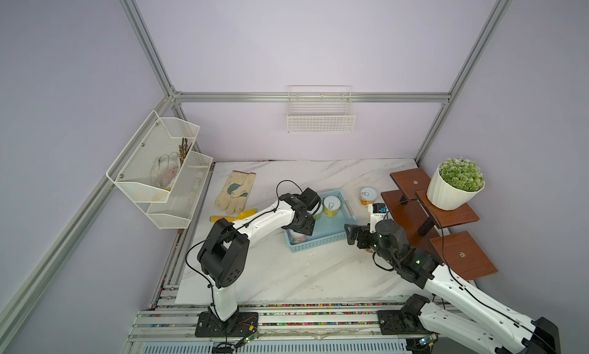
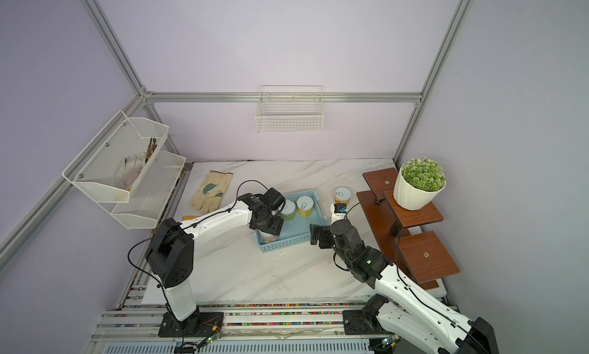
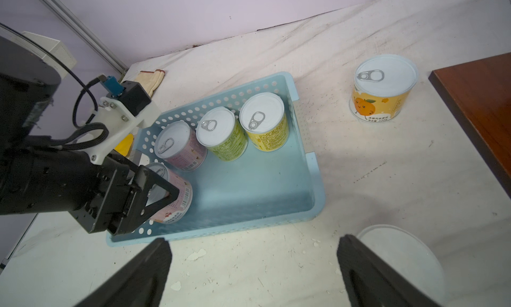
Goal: Put the canned food in the basket
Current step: Place the canned food in the basket.
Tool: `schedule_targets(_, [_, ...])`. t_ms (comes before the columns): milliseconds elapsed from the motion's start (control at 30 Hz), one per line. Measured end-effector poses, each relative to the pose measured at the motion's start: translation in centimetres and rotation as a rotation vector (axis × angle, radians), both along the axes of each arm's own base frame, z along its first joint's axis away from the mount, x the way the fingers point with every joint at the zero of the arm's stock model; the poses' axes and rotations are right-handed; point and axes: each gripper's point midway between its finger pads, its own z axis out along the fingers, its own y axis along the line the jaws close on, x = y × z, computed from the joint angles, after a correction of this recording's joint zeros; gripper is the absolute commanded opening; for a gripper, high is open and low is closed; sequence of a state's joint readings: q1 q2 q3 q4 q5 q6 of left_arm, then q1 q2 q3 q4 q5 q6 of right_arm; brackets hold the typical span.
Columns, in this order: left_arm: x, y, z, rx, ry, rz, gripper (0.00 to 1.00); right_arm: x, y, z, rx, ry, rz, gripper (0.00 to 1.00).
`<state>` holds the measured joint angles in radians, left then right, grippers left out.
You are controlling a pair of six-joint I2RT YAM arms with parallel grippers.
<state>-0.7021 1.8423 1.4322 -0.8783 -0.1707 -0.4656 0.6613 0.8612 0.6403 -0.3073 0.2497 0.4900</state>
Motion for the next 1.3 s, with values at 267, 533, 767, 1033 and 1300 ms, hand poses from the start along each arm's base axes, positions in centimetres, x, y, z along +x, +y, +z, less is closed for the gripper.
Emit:
schedule_targets(267, [0.2,-0.1,-1.8,0.012,0.013,0.013,0.77,-0.1,-0.2,0.2,0.004,-0.009,-0.005,1.00])
schedule_targets(533, [0.6,-0.6,-2.0,0.003,-0.004,0.020,0.94,-0.1,-0.3,0.3,0.006,-0.014,-0.007,1.00])
schedule_targets(767, [0.8,-0.7,-1.9,0.001,-0.013,0.021,0.97,-0.1,-0.3,0.3,0.006,-0.013,-0.007,1.00])
schedule_targets(1033, [0.1,-0.1,0.6,-0.009,-0.026,0.022,0.98,0.3,-0.3,-0.8,-0.033,0.038,-0.015,1.00])
schedule_targets(1300, [-0.6,0.6,8.9,-0.149,-0.199,0.013,1.00,1.6,-0.5,-1.8,-0.068,0.117,-0.038,1.00])
